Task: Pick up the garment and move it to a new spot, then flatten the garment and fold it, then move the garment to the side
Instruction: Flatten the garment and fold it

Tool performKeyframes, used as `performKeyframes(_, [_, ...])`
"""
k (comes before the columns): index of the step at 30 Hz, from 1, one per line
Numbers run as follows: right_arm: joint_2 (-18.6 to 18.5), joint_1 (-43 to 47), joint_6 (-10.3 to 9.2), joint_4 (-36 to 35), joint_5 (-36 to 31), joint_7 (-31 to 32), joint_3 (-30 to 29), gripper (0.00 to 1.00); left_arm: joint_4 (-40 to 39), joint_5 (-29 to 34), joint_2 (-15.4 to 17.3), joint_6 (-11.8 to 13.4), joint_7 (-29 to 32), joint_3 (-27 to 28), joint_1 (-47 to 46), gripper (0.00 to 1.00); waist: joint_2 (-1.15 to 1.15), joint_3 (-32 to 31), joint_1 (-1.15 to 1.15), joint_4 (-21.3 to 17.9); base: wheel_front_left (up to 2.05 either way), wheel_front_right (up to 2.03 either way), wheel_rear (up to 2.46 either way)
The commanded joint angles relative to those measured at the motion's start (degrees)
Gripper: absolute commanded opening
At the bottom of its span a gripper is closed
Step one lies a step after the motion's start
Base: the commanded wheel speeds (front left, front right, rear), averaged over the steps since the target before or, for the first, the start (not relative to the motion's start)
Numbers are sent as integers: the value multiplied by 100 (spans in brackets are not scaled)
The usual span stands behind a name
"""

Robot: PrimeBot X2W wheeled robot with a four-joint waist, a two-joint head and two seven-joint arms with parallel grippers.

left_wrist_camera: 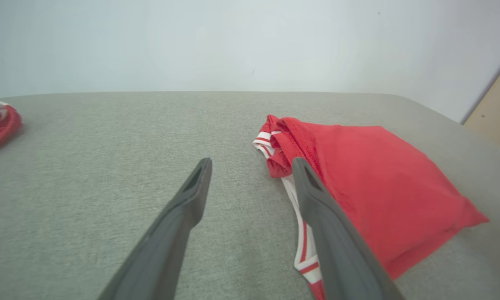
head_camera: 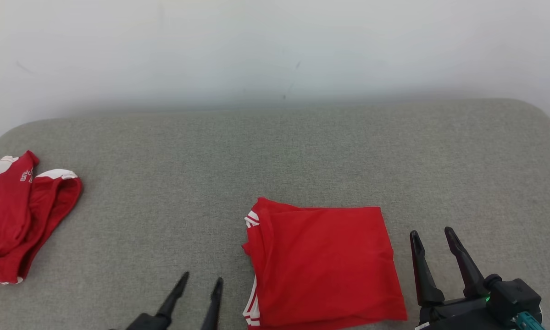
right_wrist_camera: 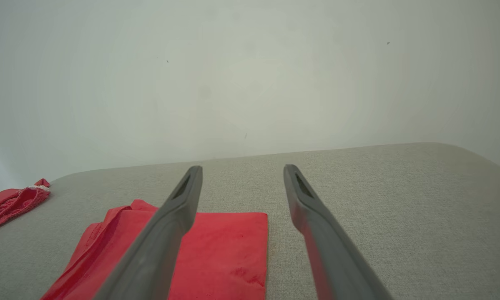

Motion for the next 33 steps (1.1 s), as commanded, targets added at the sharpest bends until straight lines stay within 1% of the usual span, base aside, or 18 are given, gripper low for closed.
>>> performKeyframes(1, [3,69,-14,-19,-34,-2,-9,100,-136,115,19,20,-20,170,101,100,0,-37,0,59,0,0,0])
performKeyframes(7, [14,124,-14,-20,-65,-2,-23,100,-624,346,60,41,-20,865,243,100,0,-126,0,181,0,0,0])
performKeyframes(11, [13,123,-14,21,-92,-2,-20,100,-766,409,74,31,-20,1285,296,100,0,-185,0,221,0,0,0])
performKeyframes(17, [0,168,-14,39,-110,-2,-7,100,-933,445,98,1,-20,1700,450,100,0,-263,0,237,0,0,0])
performKeyframes(22, [-2,215,-14,54,-168,-2,-59,100,-938,533,42,-21,-20,1831,540,100,0,-318,0,246,0,0,0])
performKeyframes(33, [49,343,-14,69,-307,-2,-166,100,-790,674,-53,-42,-20,1797,651,100,0,-373,0,187,0,0,0])
